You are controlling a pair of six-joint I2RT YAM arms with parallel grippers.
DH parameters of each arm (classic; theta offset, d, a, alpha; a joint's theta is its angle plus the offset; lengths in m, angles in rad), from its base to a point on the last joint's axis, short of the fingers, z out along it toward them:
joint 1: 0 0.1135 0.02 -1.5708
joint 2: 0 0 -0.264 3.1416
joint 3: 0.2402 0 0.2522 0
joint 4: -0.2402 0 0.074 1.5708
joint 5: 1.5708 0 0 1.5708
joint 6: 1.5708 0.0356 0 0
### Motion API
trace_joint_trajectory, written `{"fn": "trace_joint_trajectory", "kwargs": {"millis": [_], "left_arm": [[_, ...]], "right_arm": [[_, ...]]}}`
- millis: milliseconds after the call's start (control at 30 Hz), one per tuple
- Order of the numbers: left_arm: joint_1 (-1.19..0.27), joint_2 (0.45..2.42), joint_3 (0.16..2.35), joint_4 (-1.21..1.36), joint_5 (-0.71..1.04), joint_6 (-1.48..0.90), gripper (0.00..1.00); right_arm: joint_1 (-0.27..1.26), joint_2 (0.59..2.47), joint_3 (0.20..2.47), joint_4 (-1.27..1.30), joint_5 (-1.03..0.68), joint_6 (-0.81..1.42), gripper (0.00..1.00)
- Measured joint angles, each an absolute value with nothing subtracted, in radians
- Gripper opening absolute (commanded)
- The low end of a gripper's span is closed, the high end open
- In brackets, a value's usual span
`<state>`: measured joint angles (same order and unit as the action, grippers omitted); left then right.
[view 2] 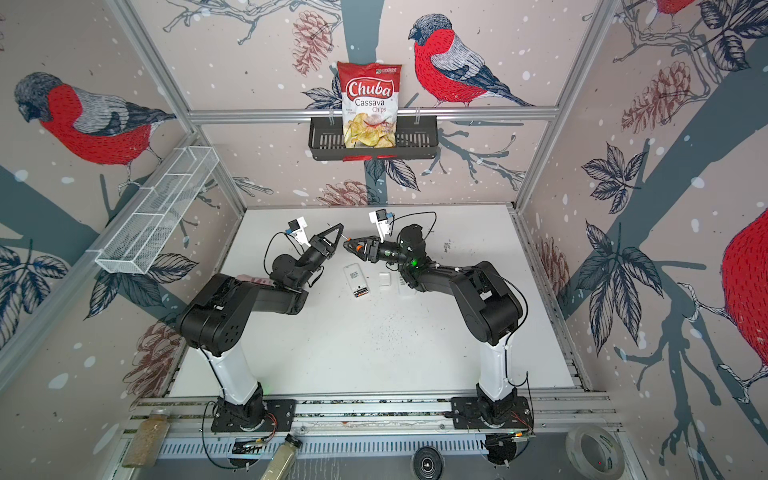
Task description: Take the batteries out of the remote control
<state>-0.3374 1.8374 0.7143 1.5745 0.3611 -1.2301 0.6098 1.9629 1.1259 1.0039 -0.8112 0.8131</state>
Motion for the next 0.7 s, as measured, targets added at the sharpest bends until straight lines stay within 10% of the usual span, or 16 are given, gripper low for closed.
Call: {"fn": "trace_joint_trajectory", "kwargs": {"millis": [700], "left_arm": [[-0.345, 1.769, 0.572, 1.591, 0.171, -1.203, 0.00]], "right_arm": [[0.630, 1.996, 1.065, 1.162, -0.764, 0.900, 0.55]]}}
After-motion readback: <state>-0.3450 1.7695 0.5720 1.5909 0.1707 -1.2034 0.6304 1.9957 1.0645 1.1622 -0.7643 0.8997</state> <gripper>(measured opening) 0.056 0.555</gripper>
